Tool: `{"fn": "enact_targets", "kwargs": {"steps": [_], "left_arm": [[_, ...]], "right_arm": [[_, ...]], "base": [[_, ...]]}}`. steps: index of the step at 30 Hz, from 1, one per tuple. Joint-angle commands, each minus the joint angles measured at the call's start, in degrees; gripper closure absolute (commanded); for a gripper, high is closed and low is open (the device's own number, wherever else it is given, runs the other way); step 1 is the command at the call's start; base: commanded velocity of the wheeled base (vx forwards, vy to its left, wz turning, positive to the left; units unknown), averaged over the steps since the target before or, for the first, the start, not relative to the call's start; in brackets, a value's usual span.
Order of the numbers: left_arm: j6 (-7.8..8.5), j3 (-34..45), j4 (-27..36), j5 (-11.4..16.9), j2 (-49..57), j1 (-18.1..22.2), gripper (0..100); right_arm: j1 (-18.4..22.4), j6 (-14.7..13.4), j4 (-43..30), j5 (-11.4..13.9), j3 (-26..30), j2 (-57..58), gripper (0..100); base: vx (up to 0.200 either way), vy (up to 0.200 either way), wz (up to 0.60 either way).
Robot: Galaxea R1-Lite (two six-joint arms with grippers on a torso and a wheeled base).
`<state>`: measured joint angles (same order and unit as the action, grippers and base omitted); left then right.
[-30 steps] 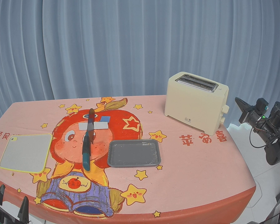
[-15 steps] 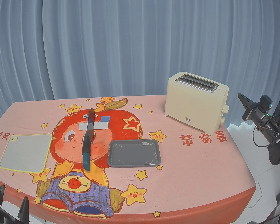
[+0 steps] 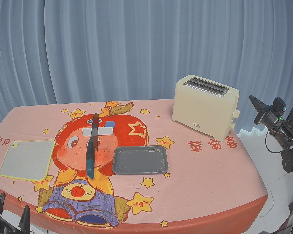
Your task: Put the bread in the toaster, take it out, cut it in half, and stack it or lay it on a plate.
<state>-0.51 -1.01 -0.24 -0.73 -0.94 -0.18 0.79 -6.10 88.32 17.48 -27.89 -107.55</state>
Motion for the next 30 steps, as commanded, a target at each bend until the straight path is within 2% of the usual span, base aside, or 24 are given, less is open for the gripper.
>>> {"fn": "enact_targets", "kwargs": {"steps": [1,30], "left_arm": [[-0.02,1.01,-0.02,-0.06,-0.03,0.01,0],[-0.02,1.01,-0.02,-0.06,-0.03,0.01,0]], "right_arm": [[0.0,0.03,0.01,0.01,0.47,0.41,100],[-0.35,-0.06,0.1,0.01,1.44,0.23,100]], "base": [[0.0,0.0,0.0],[0.0,0.0,0.0]]}}
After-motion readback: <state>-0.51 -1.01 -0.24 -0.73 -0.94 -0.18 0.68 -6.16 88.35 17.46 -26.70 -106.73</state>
